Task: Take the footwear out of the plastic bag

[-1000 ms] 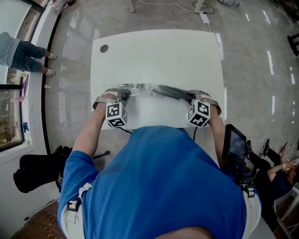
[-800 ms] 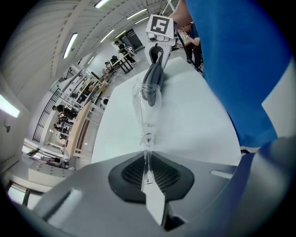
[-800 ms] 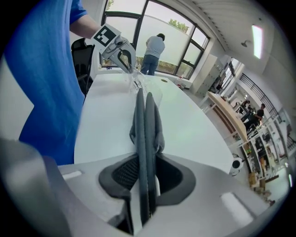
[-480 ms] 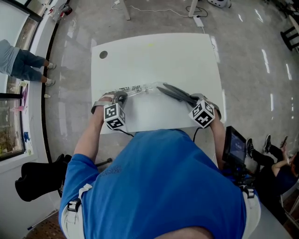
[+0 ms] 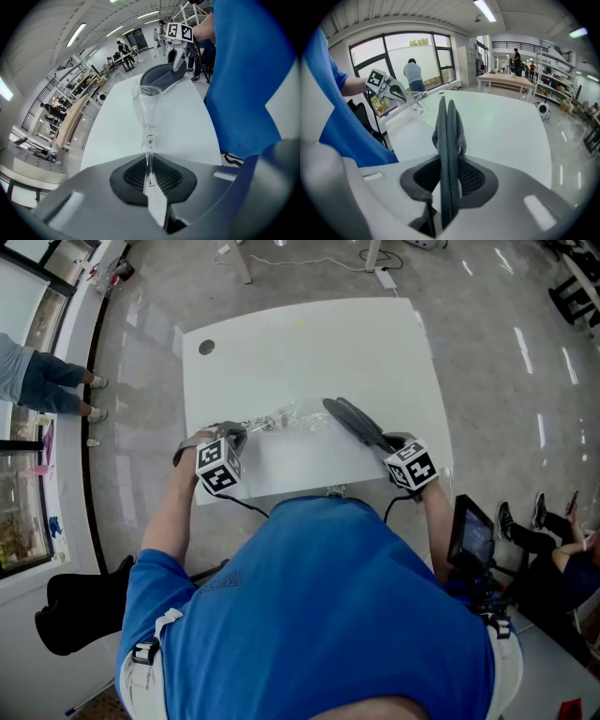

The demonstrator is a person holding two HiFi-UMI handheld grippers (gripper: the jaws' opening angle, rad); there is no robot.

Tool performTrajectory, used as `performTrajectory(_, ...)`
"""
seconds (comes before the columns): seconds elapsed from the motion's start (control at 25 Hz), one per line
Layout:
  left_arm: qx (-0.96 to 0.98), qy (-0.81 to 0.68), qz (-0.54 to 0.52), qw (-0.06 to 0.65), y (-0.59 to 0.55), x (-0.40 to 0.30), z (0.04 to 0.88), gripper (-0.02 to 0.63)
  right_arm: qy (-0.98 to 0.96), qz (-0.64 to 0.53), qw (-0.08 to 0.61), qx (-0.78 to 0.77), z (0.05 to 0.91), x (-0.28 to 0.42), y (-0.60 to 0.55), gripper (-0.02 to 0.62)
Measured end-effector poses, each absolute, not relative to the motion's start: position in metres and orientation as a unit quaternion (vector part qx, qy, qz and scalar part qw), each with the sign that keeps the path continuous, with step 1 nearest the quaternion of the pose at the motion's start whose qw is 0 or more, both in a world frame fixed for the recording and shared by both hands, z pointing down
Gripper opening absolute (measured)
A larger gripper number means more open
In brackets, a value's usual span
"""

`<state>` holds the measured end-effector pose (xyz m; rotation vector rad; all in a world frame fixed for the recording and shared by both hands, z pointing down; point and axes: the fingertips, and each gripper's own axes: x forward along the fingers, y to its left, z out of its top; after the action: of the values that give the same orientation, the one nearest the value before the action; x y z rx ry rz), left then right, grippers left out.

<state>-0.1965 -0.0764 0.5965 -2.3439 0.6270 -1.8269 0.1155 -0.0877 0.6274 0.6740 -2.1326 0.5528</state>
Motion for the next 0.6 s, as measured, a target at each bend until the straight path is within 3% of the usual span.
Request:
performTrajectory(0.36,-0.796,0.133,-0.589,-0.049,-0.060,-0.183,0.606,0.012,-0.832,0.326,0.346,0.285,0.634,0.118,-0.092,0.091)
performTrajectory(0.6,-0.787,0.120,-0.602,-0.057,-0.064,-0.179,0.621,0.014,-0.823,0.380,0.306,0.291,0.641,0.121,-0.095,0.091)
